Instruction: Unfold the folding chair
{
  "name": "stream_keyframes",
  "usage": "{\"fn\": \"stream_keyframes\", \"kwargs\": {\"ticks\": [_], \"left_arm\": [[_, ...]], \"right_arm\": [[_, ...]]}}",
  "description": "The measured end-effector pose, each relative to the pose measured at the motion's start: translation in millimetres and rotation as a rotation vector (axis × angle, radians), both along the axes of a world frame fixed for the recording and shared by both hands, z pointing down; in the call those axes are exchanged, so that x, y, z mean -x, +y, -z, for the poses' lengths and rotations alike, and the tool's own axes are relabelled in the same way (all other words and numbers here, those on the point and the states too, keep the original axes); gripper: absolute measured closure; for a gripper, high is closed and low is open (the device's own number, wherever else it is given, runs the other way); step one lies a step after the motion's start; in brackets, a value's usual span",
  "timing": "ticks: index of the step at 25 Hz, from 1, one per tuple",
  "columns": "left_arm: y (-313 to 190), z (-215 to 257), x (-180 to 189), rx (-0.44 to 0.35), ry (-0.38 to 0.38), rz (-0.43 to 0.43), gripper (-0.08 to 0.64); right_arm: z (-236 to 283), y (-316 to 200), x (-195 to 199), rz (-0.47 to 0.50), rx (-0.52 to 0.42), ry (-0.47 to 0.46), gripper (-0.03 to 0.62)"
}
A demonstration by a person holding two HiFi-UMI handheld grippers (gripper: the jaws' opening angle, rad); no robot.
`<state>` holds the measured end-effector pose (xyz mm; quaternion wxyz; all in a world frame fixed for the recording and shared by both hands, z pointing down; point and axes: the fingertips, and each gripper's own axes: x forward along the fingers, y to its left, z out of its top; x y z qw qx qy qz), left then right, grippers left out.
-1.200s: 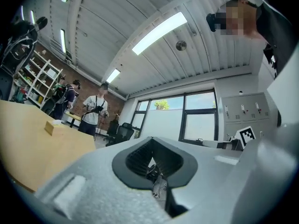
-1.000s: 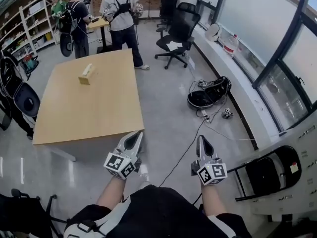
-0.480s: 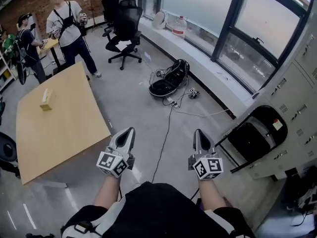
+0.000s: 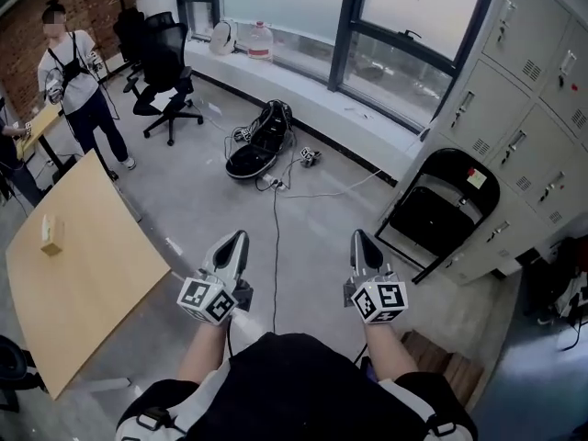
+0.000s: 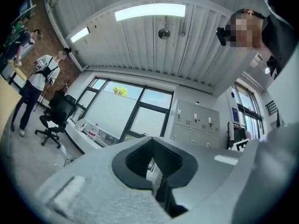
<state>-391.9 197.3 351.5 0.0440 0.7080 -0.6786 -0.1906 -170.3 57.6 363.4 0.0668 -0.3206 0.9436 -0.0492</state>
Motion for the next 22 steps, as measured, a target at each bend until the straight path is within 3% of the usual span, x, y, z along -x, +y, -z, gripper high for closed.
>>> {"fn": "stream_keyframes", "kwargs": {"ticks": [7, 11, 22], "left_arm": [[-35.1, 1.9, -28.8, 0.006, -0.046, -0.126, 0.557], [-43.3, 2.2, -41.9, -0.004, -0.034, -0.186, 0.557], [-44.6, 0.7, -71.4, -0.014, -0.069, -0.362, 0.557]], "right_arm": [[-1.1, -6.4, -54.8, -0.144, 0.012, -0.008, 0.589], [0.7, -0.6, -78.2, -0.213, 0.007, -0.008, 0.589], [4.2, 48.6, -93.7, -0.357, -0.017, 0.029, 0.589]]}}
